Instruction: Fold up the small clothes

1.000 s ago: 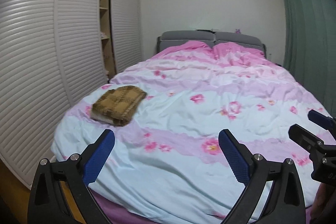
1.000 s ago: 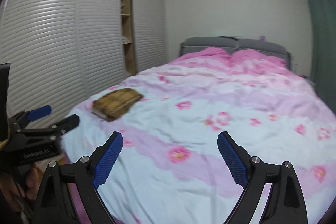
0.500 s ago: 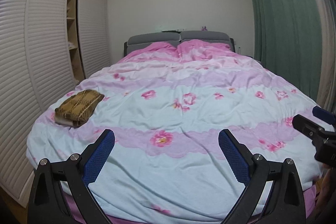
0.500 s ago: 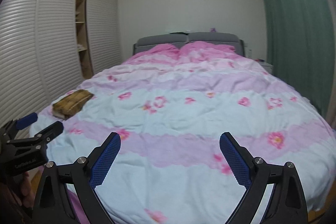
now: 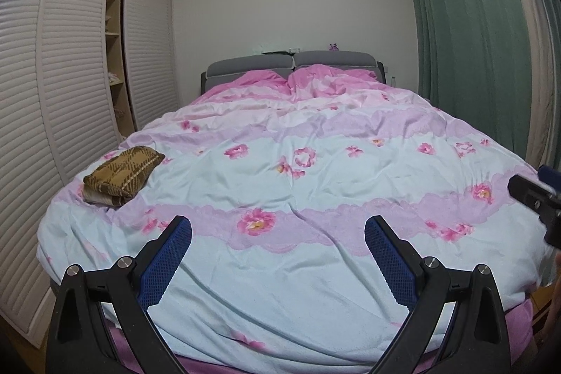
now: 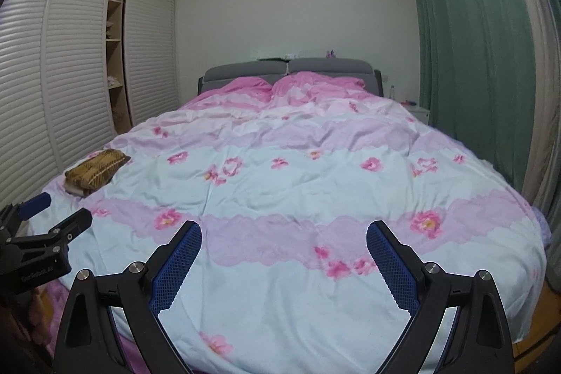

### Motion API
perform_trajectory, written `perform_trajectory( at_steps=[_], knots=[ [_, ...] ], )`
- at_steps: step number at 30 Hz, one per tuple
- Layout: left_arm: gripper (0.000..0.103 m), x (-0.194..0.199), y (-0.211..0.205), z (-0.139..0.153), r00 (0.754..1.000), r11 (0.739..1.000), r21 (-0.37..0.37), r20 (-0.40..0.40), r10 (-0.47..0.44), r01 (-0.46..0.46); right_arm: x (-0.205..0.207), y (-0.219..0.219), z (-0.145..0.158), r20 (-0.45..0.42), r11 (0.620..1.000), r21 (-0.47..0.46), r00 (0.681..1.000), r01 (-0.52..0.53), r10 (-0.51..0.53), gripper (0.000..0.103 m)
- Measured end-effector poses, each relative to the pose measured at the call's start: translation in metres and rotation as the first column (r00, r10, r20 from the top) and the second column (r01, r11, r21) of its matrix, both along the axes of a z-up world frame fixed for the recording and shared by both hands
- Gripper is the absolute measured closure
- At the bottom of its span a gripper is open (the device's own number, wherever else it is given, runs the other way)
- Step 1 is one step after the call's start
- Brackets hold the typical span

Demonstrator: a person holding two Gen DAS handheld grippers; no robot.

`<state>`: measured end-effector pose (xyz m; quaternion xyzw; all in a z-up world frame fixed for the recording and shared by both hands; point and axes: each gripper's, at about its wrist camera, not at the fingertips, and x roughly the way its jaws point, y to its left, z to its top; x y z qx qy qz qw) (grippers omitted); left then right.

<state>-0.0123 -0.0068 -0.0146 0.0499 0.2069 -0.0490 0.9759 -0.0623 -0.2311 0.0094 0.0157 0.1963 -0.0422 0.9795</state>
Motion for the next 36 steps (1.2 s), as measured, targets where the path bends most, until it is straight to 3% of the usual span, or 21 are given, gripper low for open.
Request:
perform_trajectory(
  at_steps=[10, 36],
  knots=[
    [0.002, -0.008, -0.004, -0.005, 1.000, 1.000, 0.026, 0.029, 0.005, -0.006, 0.000, -0.005, -0.010, -0.022, 1.000, 0.015, 1.000, -0.002, 0.002, 0.007],
    [0.002, -0.010, -0.006, -0.016, 1.000, 1.000, 0.022, 0.001, -0.008, 0.008, -0.006, -0.004, -0.006, -0.001, 1.000, 0.010, 1.000, -0.001, 0.001, 0.007]
  ],
)
